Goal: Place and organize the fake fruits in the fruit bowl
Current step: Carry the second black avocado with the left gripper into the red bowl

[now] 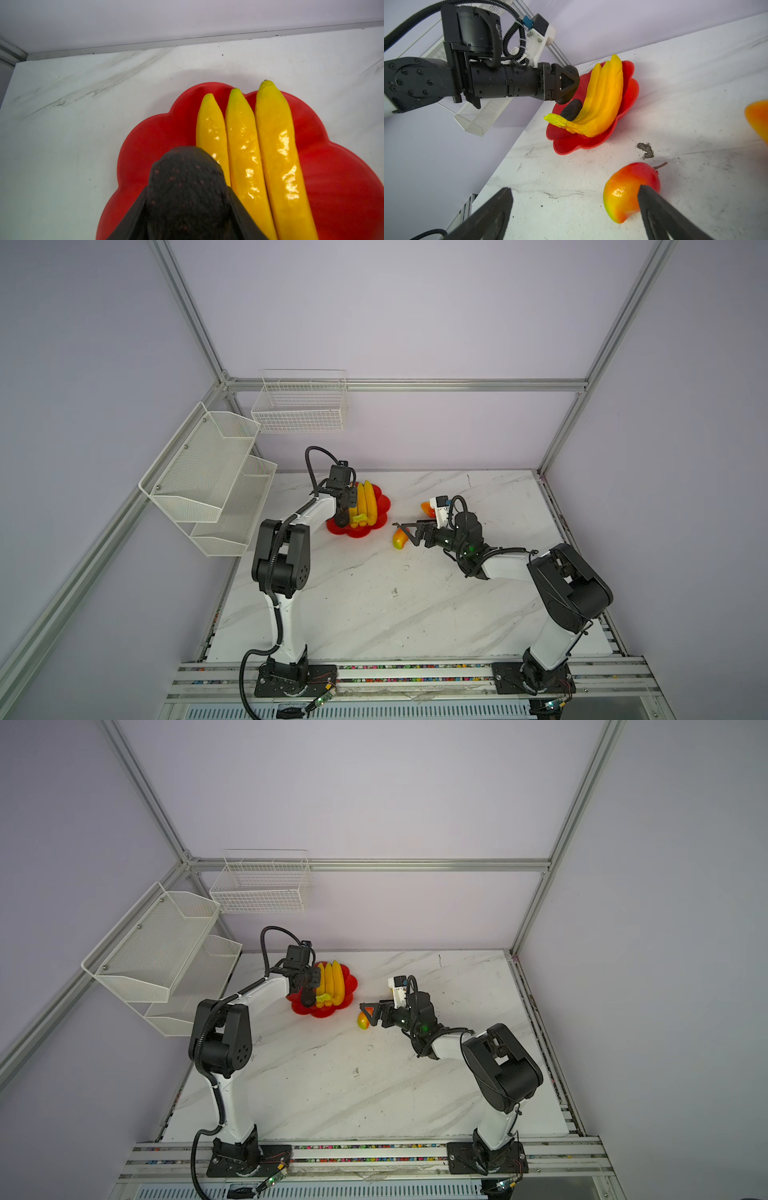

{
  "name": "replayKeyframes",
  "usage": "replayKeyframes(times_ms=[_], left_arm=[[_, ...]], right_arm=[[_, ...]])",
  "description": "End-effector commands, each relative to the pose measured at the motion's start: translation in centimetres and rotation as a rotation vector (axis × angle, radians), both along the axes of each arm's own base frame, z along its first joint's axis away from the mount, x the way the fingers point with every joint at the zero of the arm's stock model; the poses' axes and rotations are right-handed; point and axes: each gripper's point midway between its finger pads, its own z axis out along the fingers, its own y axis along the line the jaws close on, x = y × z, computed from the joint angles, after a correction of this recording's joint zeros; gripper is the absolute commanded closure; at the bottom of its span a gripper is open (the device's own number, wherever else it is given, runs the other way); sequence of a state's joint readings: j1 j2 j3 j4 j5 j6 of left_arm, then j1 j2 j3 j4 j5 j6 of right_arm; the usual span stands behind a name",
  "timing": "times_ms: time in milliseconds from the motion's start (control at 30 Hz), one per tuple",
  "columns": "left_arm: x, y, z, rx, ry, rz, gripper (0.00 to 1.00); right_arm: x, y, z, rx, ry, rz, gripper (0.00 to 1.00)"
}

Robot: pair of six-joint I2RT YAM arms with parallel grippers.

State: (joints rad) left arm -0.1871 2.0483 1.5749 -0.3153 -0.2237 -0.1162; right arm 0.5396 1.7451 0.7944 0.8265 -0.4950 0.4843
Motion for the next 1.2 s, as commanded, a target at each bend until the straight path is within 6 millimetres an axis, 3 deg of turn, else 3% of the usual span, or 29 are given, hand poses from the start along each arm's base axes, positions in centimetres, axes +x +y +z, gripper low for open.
replayKeyframes(times_ms=[0,367,767,1000,1167], left_arm=[[3.2,0.5,4.3,0.007,-0.14,-0.002,0.61],[5.0,0.5,2.9,-0.009,-0.131,-0.023,0.57],[4.4,0.5,2.3,-0.001,-0.113,-0.035,0.35],[3.5,0.4,5.4,-0.016,-0.188,-0.049,0.31],[0.7,-1.4,8.7,-0.117,-0.245,-0.117,0.32]], right_arm=[[0.1,0.6,1.0,0.012,-0.043,0.018,0.02],[-0.1,1.3,0.4,-0.007,-0.036,0.05,0.03],[0.0,1.4,0.4,-0.015,-0.034,0.052,0.03],[-0.1,1.3,0.5,-0.022,-0.035,0.051,0.03],[0.3,1.0,-0.2,-0.071,0.005,0.026,0.03]])
